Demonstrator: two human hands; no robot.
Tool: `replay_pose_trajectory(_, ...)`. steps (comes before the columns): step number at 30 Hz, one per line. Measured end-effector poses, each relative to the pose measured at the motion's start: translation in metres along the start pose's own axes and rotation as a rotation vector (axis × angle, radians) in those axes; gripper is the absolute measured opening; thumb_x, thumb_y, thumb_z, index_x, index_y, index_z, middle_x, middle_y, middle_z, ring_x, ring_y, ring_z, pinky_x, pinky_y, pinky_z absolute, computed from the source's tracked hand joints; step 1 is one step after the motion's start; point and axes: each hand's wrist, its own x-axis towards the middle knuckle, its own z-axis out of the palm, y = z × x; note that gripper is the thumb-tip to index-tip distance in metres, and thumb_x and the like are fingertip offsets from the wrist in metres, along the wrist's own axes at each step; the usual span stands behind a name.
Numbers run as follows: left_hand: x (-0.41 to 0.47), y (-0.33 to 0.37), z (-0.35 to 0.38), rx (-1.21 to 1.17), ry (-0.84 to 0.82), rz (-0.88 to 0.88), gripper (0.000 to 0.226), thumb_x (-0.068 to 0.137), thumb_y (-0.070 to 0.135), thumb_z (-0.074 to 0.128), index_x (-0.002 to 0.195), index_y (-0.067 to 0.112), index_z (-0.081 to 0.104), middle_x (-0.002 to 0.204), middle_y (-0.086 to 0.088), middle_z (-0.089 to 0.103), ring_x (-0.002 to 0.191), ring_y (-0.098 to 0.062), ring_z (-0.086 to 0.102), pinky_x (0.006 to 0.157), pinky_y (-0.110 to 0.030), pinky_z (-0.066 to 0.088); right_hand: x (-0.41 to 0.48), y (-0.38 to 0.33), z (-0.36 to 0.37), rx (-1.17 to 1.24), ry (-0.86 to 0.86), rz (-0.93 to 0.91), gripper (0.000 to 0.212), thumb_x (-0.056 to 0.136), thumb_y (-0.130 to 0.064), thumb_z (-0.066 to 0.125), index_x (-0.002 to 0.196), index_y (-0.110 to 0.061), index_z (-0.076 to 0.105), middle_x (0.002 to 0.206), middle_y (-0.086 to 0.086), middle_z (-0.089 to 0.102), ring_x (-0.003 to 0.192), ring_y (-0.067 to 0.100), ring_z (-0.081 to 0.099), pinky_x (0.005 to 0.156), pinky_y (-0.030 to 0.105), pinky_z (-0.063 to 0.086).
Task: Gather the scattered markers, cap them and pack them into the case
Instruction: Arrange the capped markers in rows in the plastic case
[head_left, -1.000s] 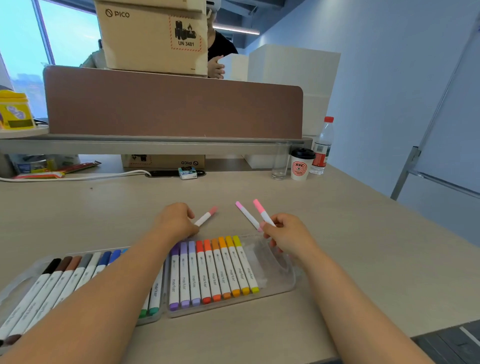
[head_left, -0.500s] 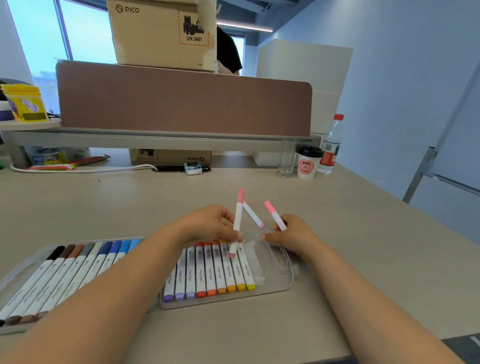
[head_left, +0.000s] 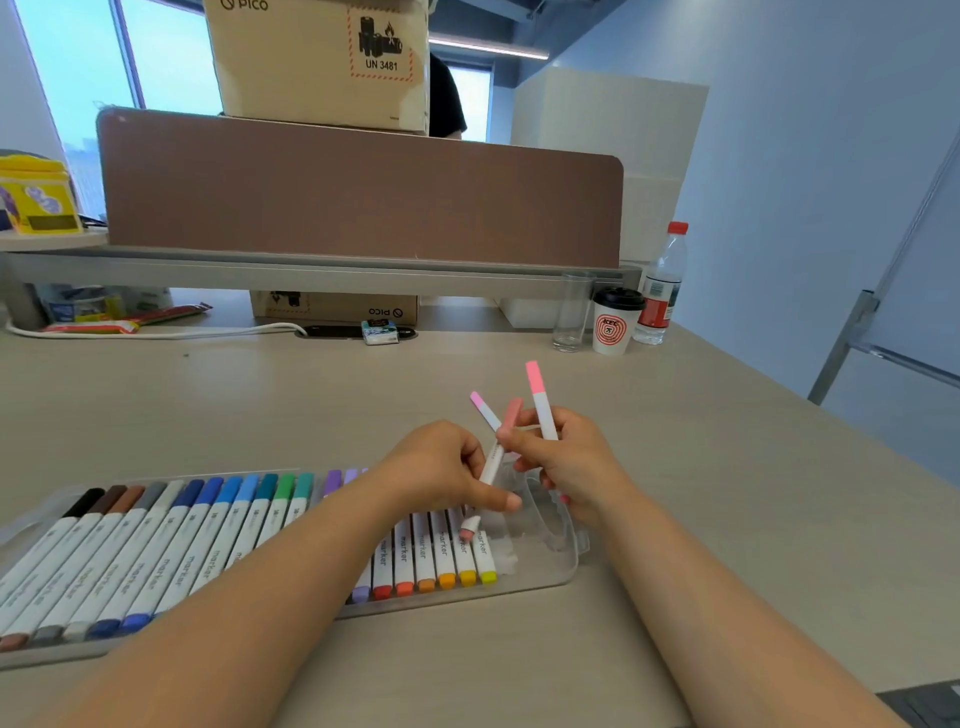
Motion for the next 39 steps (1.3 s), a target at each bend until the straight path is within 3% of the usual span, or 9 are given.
replay_pose_trajectory(5,-0.006,-0.002,-0.006,-0.011,-0.072,0.011,0.028,0.069,0.041,0.077,0.077,0.017,0.066,0.068,0.006,0.062,0.066,-0.008,0.055,0.068,-0.024,0.046,0.002,0.000,0.000,-0.034,0.001,0.055,0.005,0.081,-0.013,0.069,0.083,-0.013,0.064,0.071,-0.001,0.068,0.058,0.006,0.066,0.045,0.018,0.036)
replay_pose_trajectory(7,-0.006,-0.009,-0.015,0.024,-0.064,0.005,0.023,0.072,0.038,0.075,0.085,0.020,0.068,0.080,0.008,0.065,0.078,-0.008,0.059,0.074,-0.023,0.049,0.004,0.001,-0.001,-0.054,-0.011,0.069,0.005,0.082,-0.010,0.068,0.079,-0.012,0.064,0.072,0.002,0.068,0.056,0.006,0.067,0.040,0.016,0.034)
replay_pose_trajectory(10,-0.004,-0.020,-0.021,0.168,-0.012,-0.042,0.040,0.072,0.037,0.076,0.108,0.025,0.064,0.100,0.010,0.055,0.100,-0.009,0.053,0.081,-0.024,0.042,0.003,0.001,0.002,-0.142,-0.050,0.080,0.002,0.083,-0.009,0.067,0.084,-0.008,0.066,0.073,0.005,0.067,0.054,0.008,0.066,0.038,0.013,0.036)
replay_pose_trajectory(13,-0.002,-0.024,-0.019,0.186,-0.017,-0.059,0.049,0.073,0.037,0.075,0.118,0.027,0.058,0.115,0.007,0.050,0.108,-0.011,0.049,0.082,-0.025,0.039,0.003,0.003,0.009,-0.307,-0.083,0.047,0.026,0.080,-0.012,0.070,0.105,-0.010,0.062,0.084,0.006,0.067,0.070,0.016,0.068,0.057,0.021,0.055)
replay_pose_trajectory(15,0.000,-0.024,-0.018,0.191,-0.024,-0.060,0.050,0.074,0.038,0.075,0.120,0.027,0.058,0.120,0.005,0.052,0.109,-0.012,0.049,0.082,-0.025,0.039,0.003,0.004,0.012,-0.420,-0.088,0.026,0.033,0.079,-0.016,0.072,0.108,-0.015,0.055,0.094,0.007,0.065,0.079,0.019,0.067,0.070,0.028,0.056)
replay_pose_trajectory(20,0.001,-0.025,-0.017,0.209,-0.026,-0.064,0.051,0.075,0.039,0.073,0.122,0.028,0.056,0.123,0.004,0.052,0.104,-0.011,0.051,0.081,-0.025,0.039,0.002,0.006,0.017,-0.608,-0.088,-0.049,0.028,0.083,-0.027,0.068,0.106,-0.019,0.054,0.095,-0.003,0.058,0.071,0.005,0.055,0.057,0.015,0.044)
replay_pose_trajectory(26,-0.001,-0.027,-0.018,0.251,-0.041,-0.027,0.055,0.077,0.041,0.071,0.128,0.028,0.053,0.125,0.003,0.048,0.116,-0.015,0.047,0.087,-0.026,0.038,-0.001,0.002,0.011,-0.660,-0.177,-0.025,0.024,0.078,-0.021,0.074,0.094,-0.019,0.057,0.087,-0.004,0.063,0.076,0.010,0.061,0.065,0.019,0.051)
replay_pose_trajectory(30,-0.005,-0.028,-0.020,0.274,-0.095,-0.004,0.065,0.074,0.045,0.073,0.132,0.029,0.048,0.128,0.004,0.046,0.114,-0.014,0.046,0.089,-0.027,0.038,-0.006,-0.006,0.001,-0.627,-0.308,0.030,0.032,0.072,-0.012,0.079,0.095,-0.018,0.057,0.087,0.000,0.069,0.077,0.015,0.066,0.070,0.032,0.058)
replay_pose_trajectory(39,-0.006,-0.027,-0.021,0.288,-0.106,0.007,0.068,0.073,0.045,0.073,0.133,0.028,0.047,0.129,0.004,0.044,0.116,-0.015,0.045,0.091,-0.027,0.039,-0.007,-0.006,0.005,-0.785,-0.326,-0.073,0.030,0.076,-0.017,0.076,0.087,-0.023,0.050,0.088,-0.003,0.063,0.076,0.010,0.059,0.066,0.020,0.048)
